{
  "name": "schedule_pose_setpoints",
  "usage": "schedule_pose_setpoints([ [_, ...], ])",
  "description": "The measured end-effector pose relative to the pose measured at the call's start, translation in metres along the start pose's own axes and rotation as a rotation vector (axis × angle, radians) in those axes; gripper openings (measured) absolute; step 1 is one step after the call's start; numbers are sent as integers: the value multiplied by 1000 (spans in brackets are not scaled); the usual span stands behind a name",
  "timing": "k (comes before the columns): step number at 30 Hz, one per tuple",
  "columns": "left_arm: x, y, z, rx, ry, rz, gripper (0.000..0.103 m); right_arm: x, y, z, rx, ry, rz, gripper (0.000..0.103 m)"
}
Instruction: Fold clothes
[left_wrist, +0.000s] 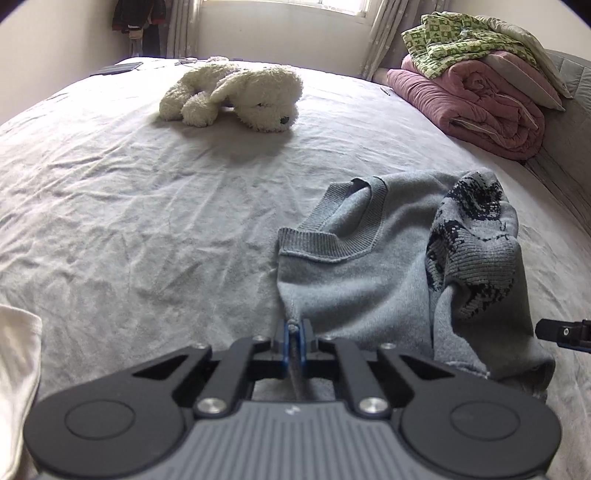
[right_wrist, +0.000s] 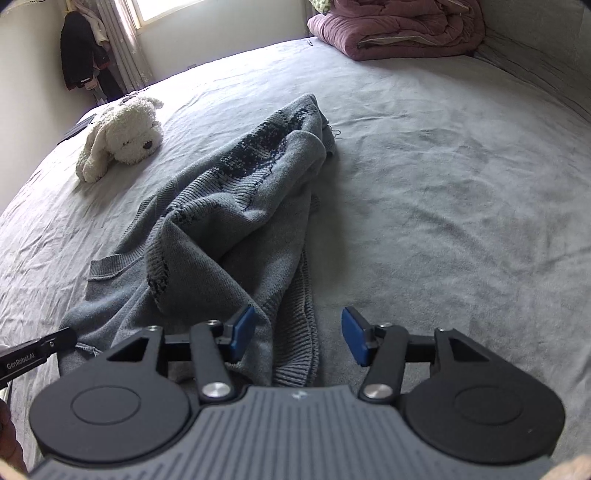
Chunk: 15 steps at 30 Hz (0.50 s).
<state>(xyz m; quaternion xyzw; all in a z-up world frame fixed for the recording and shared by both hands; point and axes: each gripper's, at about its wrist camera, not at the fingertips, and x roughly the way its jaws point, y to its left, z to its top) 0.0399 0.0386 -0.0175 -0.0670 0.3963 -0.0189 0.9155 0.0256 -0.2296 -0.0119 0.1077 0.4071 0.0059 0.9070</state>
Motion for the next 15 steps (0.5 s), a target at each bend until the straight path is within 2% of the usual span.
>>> schedule_pose_setpoints([
  [8, -2, 9, 44, 36, -43, 108, 5, 3, 15, -6, -134, 11, 26, 65],
  [12, -6, 12, 71, 73, -95, 183, 5, 7, 11, -6, -130, 13, 36, 66],
  [15, -9, 12, 95, 92, -131, 212, 5, 11, 3, -5, -121, 23, 26, 66],
])
